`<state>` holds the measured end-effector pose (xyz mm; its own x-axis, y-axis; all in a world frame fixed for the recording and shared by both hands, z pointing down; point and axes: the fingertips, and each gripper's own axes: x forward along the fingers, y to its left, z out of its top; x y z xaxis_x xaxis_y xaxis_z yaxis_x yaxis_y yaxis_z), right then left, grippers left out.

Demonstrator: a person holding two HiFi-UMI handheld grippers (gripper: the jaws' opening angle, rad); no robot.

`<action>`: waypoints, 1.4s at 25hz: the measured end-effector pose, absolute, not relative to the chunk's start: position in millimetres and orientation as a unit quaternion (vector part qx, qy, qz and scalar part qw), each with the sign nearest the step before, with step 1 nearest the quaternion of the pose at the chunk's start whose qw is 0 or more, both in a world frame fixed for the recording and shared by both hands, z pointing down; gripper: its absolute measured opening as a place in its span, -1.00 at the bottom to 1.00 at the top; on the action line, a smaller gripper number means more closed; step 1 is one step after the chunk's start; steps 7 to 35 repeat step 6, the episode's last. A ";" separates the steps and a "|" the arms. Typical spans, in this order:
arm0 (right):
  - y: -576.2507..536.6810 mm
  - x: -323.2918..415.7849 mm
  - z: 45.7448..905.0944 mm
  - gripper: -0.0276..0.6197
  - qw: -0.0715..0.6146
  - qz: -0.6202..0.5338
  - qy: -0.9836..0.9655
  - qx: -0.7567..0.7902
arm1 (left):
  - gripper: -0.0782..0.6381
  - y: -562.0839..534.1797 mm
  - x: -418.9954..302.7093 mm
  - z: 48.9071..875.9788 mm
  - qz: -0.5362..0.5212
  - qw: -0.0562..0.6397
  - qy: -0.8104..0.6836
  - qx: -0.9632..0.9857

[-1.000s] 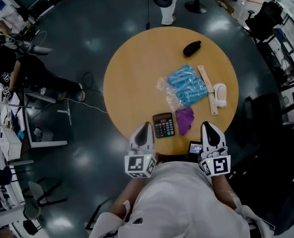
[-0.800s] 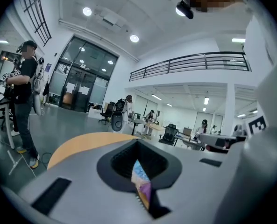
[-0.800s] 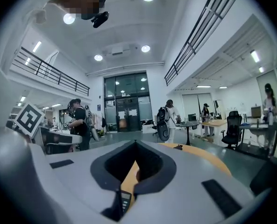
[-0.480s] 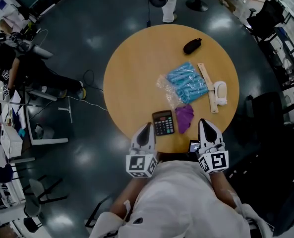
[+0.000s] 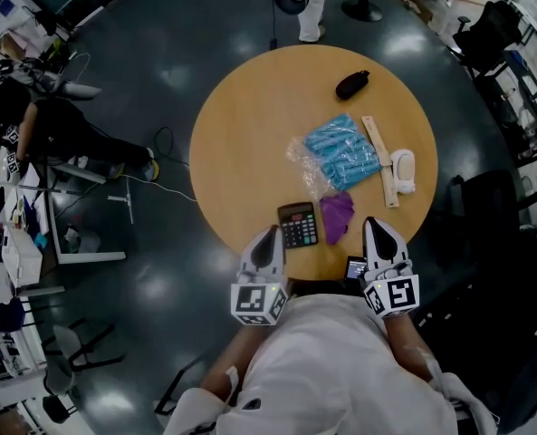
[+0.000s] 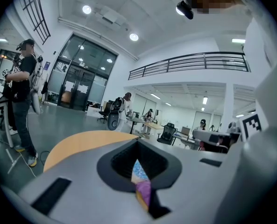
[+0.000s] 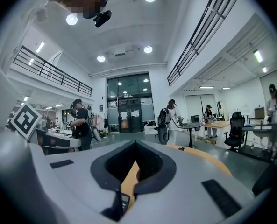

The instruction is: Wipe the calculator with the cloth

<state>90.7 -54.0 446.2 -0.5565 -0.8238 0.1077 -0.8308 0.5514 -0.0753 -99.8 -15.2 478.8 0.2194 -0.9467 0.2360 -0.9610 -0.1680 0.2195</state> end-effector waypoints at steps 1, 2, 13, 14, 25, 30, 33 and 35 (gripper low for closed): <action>-54.5 91.2 446.4 -0.86 0.030 0.058 -0.880 0.470 | -0.76 -15.3 -99.1 479.2 0.022 0.162 -0.623 0.765; -54.9 91.3 446.2 -0.86 0.029 0.058 -0.880 0.470 | -0.76 -15.3 -98.9 479.3 0.022 0.162 -0.623 0.765; -55.8 90.8 443.7 -0.86 0.025 0.055 -0.880 0.471 | -0.76 -14.3 -101.4 479.1 0.021 0.163 -0.624 0.764; -55.8 90.8 443.7 -0.86 0.025 0.055 -0.880 0.471 | -0.76 -14.3 -101.4 479.1 0.021 0.163 -0.624 0.764; -55.8 90.8 443.7 -0.86 0.025 0.055 -0.880 0.471 | -0.76 -14.3 -101.4 479.1 0.021 0.163 -0.624 0.764; -55.8 90.8 443.7 -0.86 0.025 0.055 -0.880 0.471 | -0.76 -14.3 -101.4 479.1 0.021 0.163 -0.624 0.764; -55.8 90.8 443.7 -0.86 0.025 0.055 -0.880 0.471 | -0.76 -14.3 -101.4 479.1 0.021 0.163 -0.624 0.764; -55.8 90.8 443.7 -0.86 0.025 0.055 -0.880 0.471 | -0.76 -14.3 -101.4 479.1 0.021 0.163 -0.624 0.764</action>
